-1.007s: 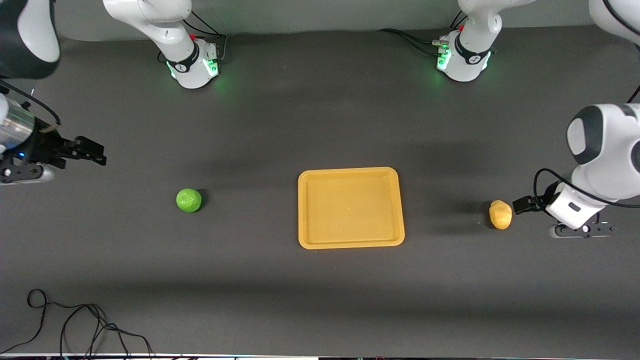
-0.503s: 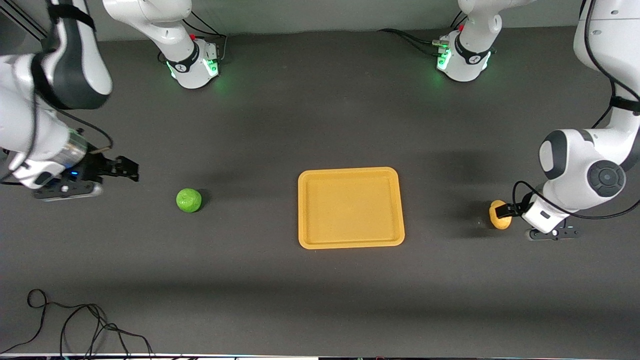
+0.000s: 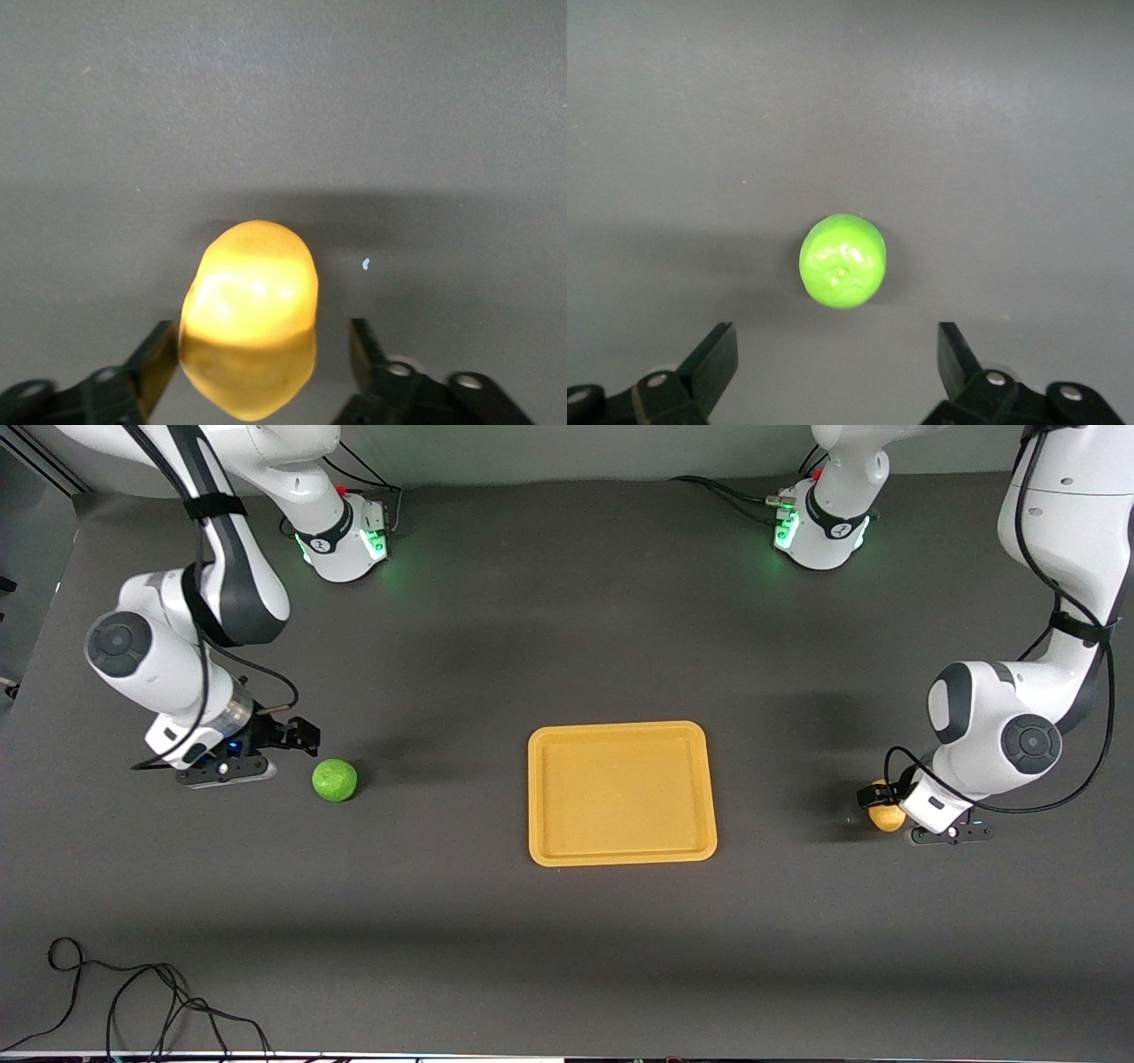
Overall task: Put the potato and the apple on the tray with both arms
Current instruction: 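Grasp the potato with the left gripper while the right gripper grasps the apple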
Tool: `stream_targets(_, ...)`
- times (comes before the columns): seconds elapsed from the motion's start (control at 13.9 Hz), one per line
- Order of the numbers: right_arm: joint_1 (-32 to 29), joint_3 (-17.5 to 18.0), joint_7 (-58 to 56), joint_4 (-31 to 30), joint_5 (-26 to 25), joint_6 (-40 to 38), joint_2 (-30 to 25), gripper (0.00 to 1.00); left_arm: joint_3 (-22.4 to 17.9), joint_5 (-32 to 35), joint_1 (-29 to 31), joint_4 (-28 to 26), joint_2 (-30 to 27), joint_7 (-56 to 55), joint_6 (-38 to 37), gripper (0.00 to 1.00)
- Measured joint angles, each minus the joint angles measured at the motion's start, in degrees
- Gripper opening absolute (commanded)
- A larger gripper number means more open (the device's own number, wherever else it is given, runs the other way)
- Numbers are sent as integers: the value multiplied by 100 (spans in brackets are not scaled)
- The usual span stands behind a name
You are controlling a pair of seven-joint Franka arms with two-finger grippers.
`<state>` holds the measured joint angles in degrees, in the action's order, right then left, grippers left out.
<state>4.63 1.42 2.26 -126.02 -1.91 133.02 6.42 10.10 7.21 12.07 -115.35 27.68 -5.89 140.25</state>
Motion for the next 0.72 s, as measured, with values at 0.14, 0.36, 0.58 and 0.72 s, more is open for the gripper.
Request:
stream_targets(0.14,-1,-14,90,-46,0,310,420,100,1,247,-23,-10,16,-30,4,34)
stream_targets(0.36,-25,-45,124,-53,0,637,914,100,-1,337,-39,-7,5,-54,4,9)
stream_targets(0.58,-33,-50,157,-53,0,773,1087,100,0,341,-41,54,-42,-86,-25,0)
stream_targets(0.72,-33,-50,165,-56,0,903,1231,100,30,341,-45,169,-234,-88,-319,0)
